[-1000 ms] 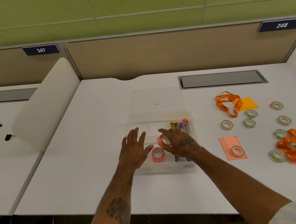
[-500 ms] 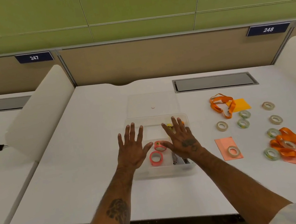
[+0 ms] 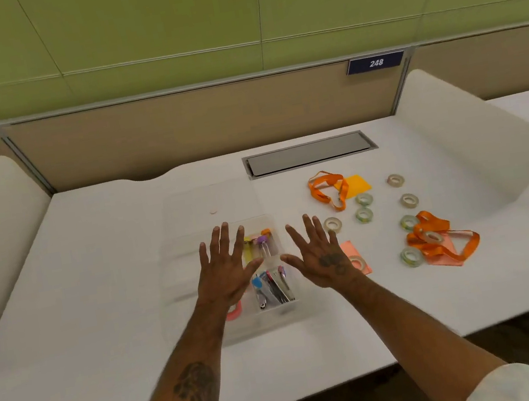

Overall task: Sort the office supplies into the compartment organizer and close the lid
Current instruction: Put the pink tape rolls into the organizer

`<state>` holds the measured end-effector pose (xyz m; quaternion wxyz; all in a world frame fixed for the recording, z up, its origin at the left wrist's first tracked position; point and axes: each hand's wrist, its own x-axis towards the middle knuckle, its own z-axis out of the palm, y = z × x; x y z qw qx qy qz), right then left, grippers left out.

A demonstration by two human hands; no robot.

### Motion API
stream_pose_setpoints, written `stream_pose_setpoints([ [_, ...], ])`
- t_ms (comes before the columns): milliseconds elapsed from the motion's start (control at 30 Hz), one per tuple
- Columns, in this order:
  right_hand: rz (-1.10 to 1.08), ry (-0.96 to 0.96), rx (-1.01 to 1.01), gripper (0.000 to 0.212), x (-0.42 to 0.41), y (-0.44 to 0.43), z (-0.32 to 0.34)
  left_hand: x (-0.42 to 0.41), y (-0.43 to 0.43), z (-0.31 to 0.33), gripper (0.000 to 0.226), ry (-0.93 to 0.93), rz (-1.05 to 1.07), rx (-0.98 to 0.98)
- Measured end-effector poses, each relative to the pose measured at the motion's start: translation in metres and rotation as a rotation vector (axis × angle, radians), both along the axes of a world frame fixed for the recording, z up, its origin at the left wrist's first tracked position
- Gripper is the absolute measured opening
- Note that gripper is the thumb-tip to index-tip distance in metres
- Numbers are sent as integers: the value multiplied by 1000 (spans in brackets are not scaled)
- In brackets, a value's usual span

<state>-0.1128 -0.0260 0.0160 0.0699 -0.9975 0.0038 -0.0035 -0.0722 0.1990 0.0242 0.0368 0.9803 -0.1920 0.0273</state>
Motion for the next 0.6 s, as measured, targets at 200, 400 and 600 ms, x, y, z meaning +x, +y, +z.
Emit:
stream_pose_setpoints([
  [200,-105,-19,-69,71,-20,-66,-1,5,-68,0,87,46,-114,-74],
  [400,-137,-34,-48,61,-42,-146,-2,3,-158,-6,80,120,-226,-143],
  [600,-137,-109,-4,49,-56,-243,-15,0,-254,-17,73,194,-306,-93],
])
